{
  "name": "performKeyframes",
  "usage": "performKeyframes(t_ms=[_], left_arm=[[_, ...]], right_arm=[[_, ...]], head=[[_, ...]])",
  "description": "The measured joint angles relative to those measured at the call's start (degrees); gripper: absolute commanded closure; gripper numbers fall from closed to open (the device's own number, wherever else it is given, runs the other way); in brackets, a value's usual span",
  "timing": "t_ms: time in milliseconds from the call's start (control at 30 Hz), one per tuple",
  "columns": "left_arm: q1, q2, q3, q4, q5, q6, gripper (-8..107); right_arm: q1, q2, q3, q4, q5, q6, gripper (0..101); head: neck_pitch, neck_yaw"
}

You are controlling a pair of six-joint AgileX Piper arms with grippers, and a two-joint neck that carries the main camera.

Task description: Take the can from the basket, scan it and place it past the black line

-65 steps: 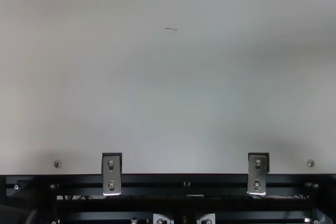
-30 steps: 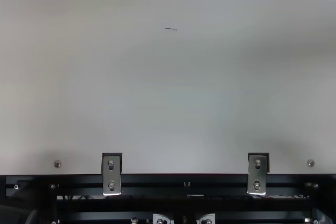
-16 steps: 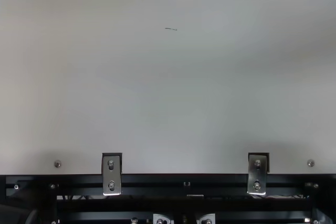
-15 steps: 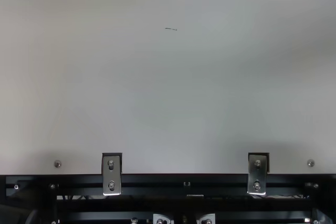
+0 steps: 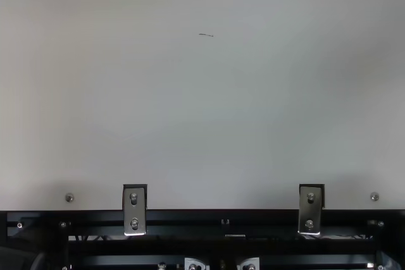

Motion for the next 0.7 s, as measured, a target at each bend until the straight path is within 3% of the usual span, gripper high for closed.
performKeyframes(t_ms=[533, 700], left_arm=[[0.00, 0.00, 0.00, 0.00, 0.00, 0.00, 9], [1.64, -0.65, -0.12, -3.80, -0.73, 4.29, 9]], right_arm=[[11.65, -18.31, 8.26, 13.90, 5.59, 3.05, 0], [14.54, -22.86, 9.92, 17.10, 6.93, 4.90, 0]], head=[[-0.29, 0.00], [0.00, 0.00]])
